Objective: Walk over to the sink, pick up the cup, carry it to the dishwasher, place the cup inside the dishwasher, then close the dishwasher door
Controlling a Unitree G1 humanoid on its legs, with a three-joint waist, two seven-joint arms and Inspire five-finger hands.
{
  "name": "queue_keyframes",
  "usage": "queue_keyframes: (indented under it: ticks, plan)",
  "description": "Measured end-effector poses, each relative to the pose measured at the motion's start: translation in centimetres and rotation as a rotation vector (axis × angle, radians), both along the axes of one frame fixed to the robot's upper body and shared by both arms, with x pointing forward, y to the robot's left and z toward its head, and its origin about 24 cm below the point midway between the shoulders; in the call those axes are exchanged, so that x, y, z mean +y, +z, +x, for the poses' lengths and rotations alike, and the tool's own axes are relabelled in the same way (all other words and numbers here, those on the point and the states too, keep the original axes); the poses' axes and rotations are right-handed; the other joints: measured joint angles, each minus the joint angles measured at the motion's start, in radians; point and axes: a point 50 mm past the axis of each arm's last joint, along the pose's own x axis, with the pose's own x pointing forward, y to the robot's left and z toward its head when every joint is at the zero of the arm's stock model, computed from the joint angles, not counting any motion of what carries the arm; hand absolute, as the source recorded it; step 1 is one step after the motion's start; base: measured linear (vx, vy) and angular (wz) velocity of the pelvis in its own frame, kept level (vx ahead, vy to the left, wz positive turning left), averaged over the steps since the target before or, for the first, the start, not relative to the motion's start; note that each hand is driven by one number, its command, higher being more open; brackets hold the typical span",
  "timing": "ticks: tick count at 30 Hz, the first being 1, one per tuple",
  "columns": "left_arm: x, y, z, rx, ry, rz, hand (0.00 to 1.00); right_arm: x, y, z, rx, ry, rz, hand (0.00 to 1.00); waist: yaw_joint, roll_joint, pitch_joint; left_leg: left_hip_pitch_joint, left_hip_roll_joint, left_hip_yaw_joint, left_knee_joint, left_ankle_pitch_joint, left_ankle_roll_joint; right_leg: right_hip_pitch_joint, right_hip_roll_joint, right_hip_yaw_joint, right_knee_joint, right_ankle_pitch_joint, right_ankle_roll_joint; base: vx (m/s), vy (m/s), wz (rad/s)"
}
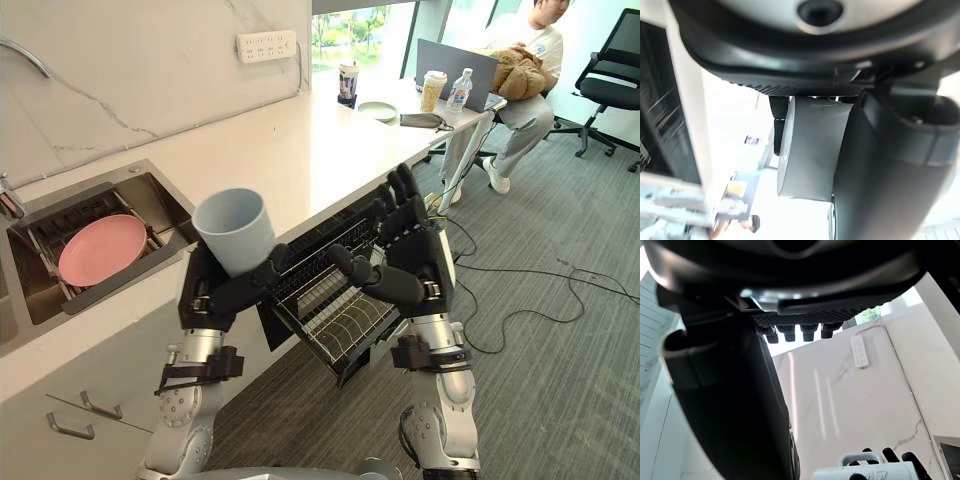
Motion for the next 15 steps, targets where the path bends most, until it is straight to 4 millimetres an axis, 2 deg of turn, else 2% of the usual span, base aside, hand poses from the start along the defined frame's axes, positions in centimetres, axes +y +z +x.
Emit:
queue_keyframes:
  ticks: [2, 6, 9, 15]
  plan:
    - [0.0, 0.0, 0.1, 0.007, 0.020, -0.011, 0.00, 0.0, 0.4, 0.3, -0.013, -0.002, -0.004, 1.00, 0.000, 0.003, -0.001, -0.006, 0.007, 0.000, -0.006, 0.008, -0.012, 0.025, 0.013, -0.006, -0.076, 0.019, 0.036, -0.01, -0.093, -0.03]
    - [-0.4, 0.1, 0.3, 0.021, 0.080, 0.036, 0.00, 0.2, 1.9, 1.2, -0.067, 0.024, 0.029, 1.00, -0.002, 0.000, -0.007, -0.019, 0.049, 0.012, -0.012, 0.021, -0.033, 0.030, 0.069, -0.004, -0.143, 0.059, 0.019, 0.02, -0.099, -0.13]
    - [-0.6, 0.3, 0.5, 0.019, 0.137, 0.098, 0.00, 0.4, 3.1, 1.4, -0.102, 0.062, 0.045, 1.00, -0.003, 0.001, -0.009, -0.021, 0.070, 0.013, -0.013, 0.022, -0.045, 0.042, 0.090, -0.005, -0.175, 0.070, 0.009, 0.05, -0.082, -0.06]
    - [-1.2, 0.8, 0.7, -0.016, 0.219, 0.200, 0.00, 0.5, 3.3, 1.8, -0.079, 0.099, 0.081, 1.00, -0.003, 0.002, -0.010, -0.003, 0.078, 0.014, -0.032, 0.025, -0.055, 0.061, 0.102, -0.006, -0.196, 0.075, 0.005, 0.02, -0.026, 0.00]
